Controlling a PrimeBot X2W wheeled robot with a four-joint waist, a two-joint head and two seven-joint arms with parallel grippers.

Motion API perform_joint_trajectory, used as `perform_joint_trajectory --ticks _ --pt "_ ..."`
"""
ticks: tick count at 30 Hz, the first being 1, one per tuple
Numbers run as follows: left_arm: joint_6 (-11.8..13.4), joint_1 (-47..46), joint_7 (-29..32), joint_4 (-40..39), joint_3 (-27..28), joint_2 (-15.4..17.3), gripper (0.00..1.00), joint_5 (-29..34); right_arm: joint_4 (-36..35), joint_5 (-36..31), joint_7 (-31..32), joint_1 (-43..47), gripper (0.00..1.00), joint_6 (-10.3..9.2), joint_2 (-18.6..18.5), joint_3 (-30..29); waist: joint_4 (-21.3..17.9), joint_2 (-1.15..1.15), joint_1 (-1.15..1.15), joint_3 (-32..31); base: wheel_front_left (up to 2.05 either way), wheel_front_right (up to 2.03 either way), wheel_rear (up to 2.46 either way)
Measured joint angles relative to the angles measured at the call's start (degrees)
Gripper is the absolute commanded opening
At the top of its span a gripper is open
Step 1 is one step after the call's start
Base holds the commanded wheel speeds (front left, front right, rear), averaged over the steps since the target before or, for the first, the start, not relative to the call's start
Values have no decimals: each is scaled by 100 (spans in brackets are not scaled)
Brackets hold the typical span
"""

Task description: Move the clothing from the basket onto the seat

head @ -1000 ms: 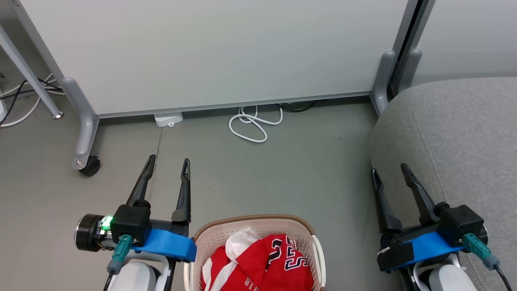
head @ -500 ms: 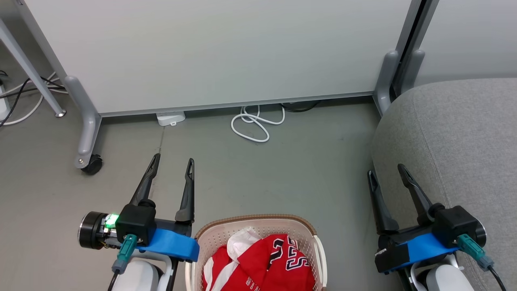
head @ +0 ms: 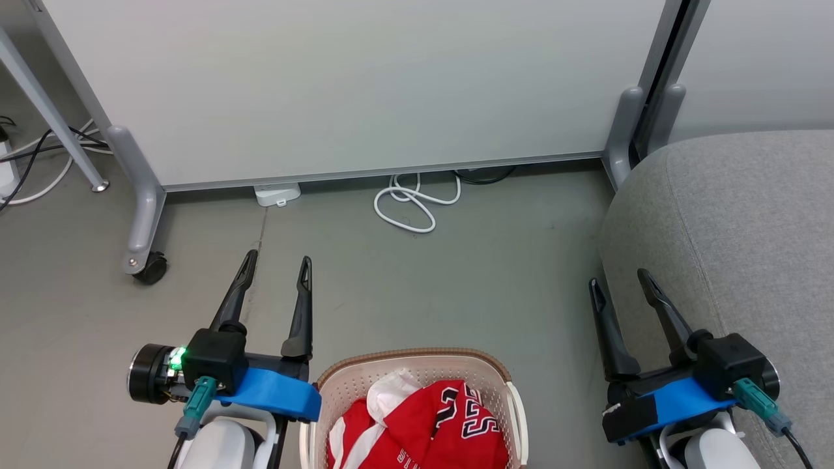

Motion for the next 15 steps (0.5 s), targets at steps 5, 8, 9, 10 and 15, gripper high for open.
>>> perform_joint_trajectory --ticks 5,8,9,10,15 --pt "-36 2 0 4 49 -19 100 -1 31 11 -1 -1 100 0 0 23 -17 0 0 -4 0 0 0" --pt "-52 4 0 16 59 -31 100 -1 35 16 -1 -6 100 0 0 30 -30 0 0 5 0 0 0" --pt "-55 4 0 20 62 -32 100 -1 36 16 0 -15 100 0 0 29 -34 0 0 12 0 0 0" --pt "-65 3 0 24 63 -33 100 0 37 16 0 -34 100 0 0 29 -39 0 0 22 0 0 0" --pt "-143 -73 0 123 37 -37 100 52 1 16 0 -115 100 0 0 69 -94 0 0 112 0 0 0"
